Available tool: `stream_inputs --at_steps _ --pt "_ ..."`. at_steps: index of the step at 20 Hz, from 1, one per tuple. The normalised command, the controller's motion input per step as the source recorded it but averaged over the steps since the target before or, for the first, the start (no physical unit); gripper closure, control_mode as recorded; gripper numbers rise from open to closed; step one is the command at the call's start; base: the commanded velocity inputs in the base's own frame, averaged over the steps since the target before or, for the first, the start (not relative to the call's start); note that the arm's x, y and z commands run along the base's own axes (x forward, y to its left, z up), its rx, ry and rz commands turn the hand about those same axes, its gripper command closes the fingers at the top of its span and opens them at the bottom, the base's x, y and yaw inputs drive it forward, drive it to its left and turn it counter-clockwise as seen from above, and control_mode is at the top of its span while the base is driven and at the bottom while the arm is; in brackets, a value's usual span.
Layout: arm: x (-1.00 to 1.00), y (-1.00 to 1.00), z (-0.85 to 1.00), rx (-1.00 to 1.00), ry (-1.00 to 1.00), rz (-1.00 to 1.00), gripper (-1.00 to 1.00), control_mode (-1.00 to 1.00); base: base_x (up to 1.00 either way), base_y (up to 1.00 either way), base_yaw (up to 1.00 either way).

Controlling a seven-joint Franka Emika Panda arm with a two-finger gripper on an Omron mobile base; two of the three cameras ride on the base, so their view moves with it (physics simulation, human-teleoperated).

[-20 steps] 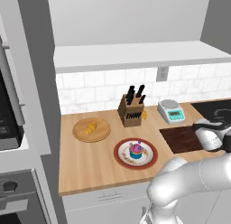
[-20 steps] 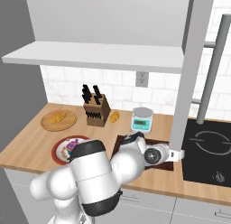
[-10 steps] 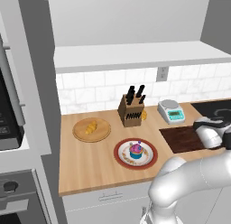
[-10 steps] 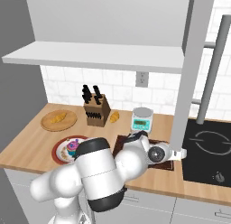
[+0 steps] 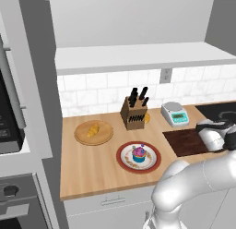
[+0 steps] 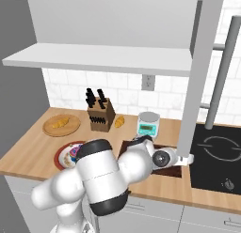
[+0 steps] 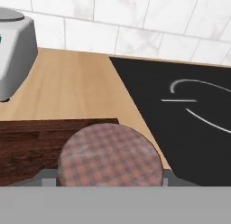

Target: From the different types of pastries on the counter, select a croissant and place it on the cutting board. Then retrieve a jar of jam from the cabinet and place it alongside the croissant on the cutting board.

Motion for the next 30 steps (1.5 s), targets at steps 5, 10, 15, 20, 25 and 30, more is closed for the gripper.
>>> stream_inputs --at_steps 5,10,15,20,25,30 --pt "-0.22 0.17 -0.43 0.0 0.06 0.0 1.0 -1.0 0.0 0.0 0.0" --pt "-0.26 0.0 -0.46 0.0 0.05 0.0 -1.0 -1.0 0.0 0.0 0.0" --pt "-0.11 0.1 -0.16 -0.02 0.0 0.0 -1.0 -1.0 0.0 0.0 0.0" --pt "-0.19 0.23 -0.05 -0.05 -0.02 0.0 -1.0 -1.0 0.0 0.0 0.0" --pt "-0.05 0.13 -0.04 -0.03 -0.02 0.01 -1.0 -1.0 0.0 0.0 0.0" --pt "0.01 0.03 0.0 -0.03 -0.13 0.02 -1.0 -1.0 0.0 0.0 0.0"
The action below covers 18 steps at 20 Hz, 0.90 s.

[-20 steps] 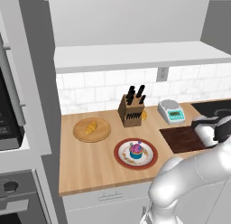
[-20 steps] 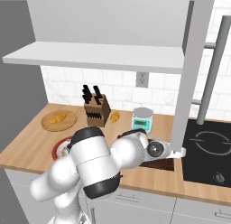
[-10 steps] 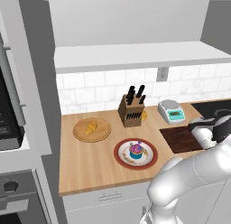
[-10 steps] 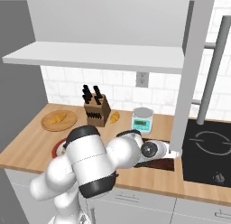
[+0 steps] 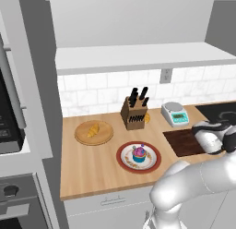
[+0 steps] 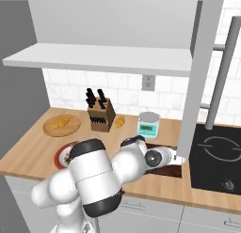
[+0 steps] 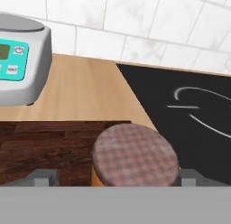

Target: From the different types of pastries on the counter, select a croissant and place it on the cutting board. Then retrieve a jar of jam from the cabinet and place it alongside the croissant on the cutting board.

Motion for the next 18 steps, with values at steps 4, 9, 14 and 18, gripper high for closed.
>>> stream_inputs --at_steps 4,9,14,18 --pt "0.0 0.02 0.16 -0.02 -0.08 0.01 -1.0 -1.0 0.0 0.0 0.0" --pt "0.03 0.0 0.32 -0.03 -0.03 0.03 -1.0 -1.0 0.0 0.0 0.0" --pt "0.09 0.0 0.54 -0.01 0.0 0.02 -1.0 -1.0 0.0 0.0 0.0" --pt "0.0 0.0 0.5 0.0 0.0 0.02 -1.0 -1.0 0.0 0.0 0.0"
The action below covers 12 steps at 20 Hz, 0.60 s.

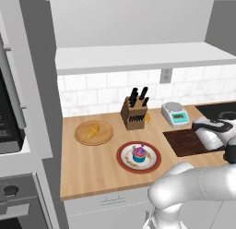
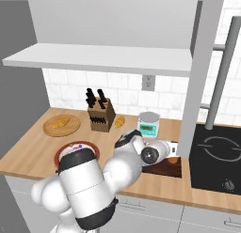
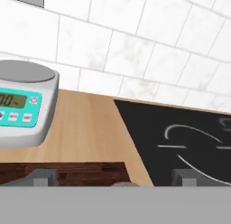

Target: From the different types of pastries on the counter, select a croissant and place it on the cutting board. Then retrieve a jar of jam from the cabinet and place it alongside the croissant on the cutting board.

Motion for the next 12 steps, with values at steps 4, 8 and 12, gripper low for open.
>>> stream_inputs --at_steps 4,8,12 --pt "0.0 0.0 0.45 0.0 0.0 0.01 -1.0 -1.0 0.0 0.0 0.0" --pt "0.05 0.1 0.58 -0.02 0.31 -0.03 -1.0 -1.0 0.0 0.0 0.0" --pt "0.0 0.37 0.64 -0.09 0.37 -0.03 -1.0 -1.0 0.0 0.0 0.0"
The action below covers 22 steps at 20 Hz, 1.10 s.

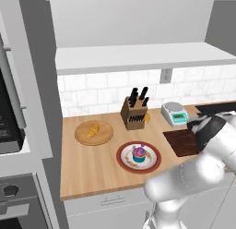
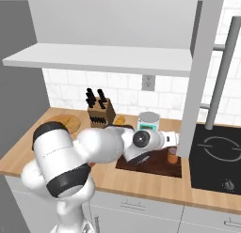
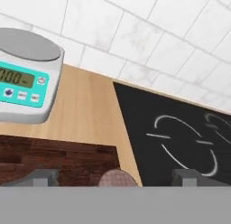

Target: From the different types of pastries on the counter, select a croissant and place it on the cutting board. Then retrieve a jar of jam from the cabinet and place it alongside the croissant on the cutting board.

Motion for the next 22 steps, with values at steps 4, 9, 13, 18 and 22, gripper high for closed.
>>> stream_inputs --at_steps 4,9,13,18,22 --pt "0.0 0.58 0.49 -0.16 0.27 -0.01 -1.0 -1.0 0.0 0.0 0.0" --pt "-0.01 0.66 0.45 -0.19 0.16 -0.02 -1.0 -1.0 0.0 0.0 0.0" --pt "0.0 0.17 0.28 -0.04 0.12 -0.01 -1.0 -1.0 0.0 0.0 0.0" --pt "0.0 0.0 0.62 0.0 0.03 0.02 -1.0 -1.0 0.0 0.0 0.0" --pt "0.0 0.0 0.05 0.0 0.01 0.02 -1.0 -1.0 0.0 0.0 0.0"
